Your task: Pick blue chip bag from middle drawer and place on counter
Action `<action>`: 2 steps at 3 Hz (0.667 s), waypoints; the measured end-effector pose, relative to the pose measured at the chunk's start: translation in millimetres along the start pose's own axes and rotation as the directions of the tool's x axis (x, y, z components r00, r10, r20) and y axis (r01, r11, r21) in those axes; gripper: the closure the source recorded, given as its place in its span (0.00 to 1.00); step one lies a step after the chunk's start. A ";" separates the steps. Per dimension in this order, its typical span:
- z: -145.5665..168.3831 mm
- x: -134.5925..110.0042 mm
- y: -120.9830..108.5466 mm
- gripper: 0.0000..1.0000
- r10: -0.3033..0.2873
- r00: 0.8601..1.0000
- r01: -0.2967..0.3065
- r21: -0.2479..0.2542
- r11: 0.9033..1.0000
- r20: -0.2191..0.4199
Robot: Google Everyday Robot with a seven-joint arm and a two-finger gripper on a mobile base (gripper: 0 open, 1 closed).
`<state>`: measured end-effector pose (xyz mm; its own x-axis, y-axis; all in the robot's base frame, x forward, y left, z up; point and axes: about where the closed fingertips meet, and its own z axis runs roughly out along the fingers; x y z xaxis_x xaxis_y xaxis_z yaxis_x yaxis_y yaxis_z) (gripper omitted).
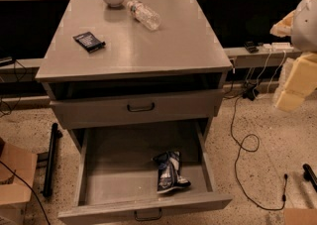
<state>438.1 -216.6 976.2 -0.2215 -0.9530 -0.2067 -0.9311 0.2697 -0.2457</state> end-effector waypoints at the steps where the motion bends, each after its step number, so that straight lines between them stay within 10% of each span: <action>1: 0.0 0.0 0.0 0.00 0.000 1.000 0.000 0.000 1.000 0.000; 2: 17.9 -12.5 11.0 0.00 0.000 1.000 0.001 -0.012 1.000 0.022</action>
Offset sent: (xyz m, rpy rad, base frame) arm -0.0086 0.0295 -0.0338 0.0396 0.0162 0.0310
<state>435.9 -199.3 959.2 -0.2146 -0.9498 -0.2278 -0.9346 0.2674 -0.2344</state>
